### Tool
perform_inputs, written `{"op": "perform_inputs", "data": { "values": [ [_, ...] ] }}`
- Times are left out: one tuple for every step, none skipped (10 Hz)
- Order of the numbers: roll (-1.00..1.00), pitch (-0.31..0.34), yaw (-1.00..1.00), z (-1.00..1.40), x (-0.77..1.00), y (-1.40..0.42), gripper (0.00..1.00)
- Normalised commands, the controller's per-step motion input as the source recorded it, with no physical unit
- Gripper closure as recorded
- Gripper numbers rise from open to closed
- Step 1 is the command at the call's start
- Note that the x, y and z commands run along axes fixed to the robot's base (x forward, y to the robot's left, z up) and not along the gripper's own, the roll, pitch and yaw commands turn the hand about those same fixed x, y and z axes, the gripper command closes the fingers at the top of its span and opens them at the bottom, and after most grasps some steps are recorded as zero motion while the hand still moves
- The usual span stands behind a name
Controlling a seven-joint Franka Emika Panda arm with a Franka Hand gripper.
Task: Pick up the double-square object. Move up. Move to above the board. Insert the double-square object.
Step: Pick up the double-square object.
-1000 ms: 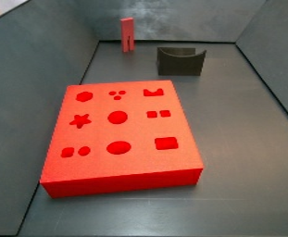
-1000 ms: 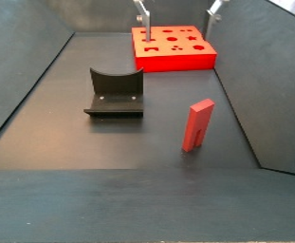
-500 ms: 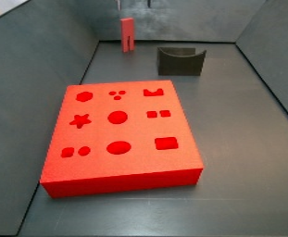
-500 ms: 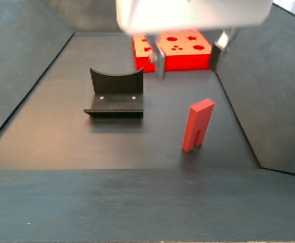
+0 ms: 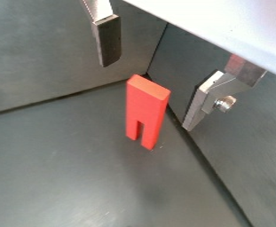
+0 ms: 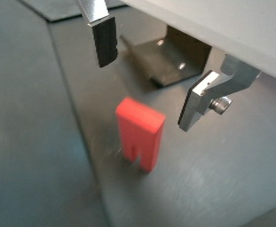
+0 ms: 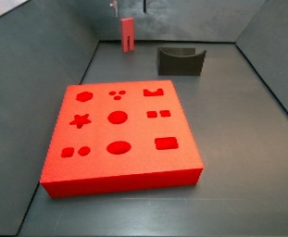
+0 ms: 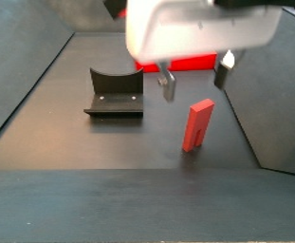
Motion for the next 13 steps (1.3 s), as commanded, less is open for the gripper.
{"op": "perform_inputs", "data": {
  "values": [
    [0.0,-0.281,0.24,-0.5,-0.15,0.42,0.0],
    [0.0,-0.296,0.26,-0.58,-0.17,0.32,0.0],
    [0.04,-0.196,0.22,-0.67,0.0,0.02,0.0],
    [0.07,-0.196,0.19,-0.7,0.0,-0.06,0.0],
    [0.04,-0.164,0.09,-0.43,0.0,-0.1,0.0],
    [0.0,-0.007,0.0,0.0,0.0,0.0,0.0],
    [0.0,0.0,0.0,0.0,-0.02,0.0,0.0],
    [0.0,0.0,0.0,0.0,0.0,0.0,0.0],
    [0.0,0.0,0.0,0.0,0.0,0.0,0.0],
    [0.0,0.0,0.0,0.0,0.0,0.0,1.0],
    [0.0,0.0,0.0,0.0,0.0,0.0,1.0],
    [0.0,0.0,0.0,0.0,0.0,0.0,1.0],
    [0.0,0.0,0.0,0.0,0.0,0.0,1.0]
  ]
}}
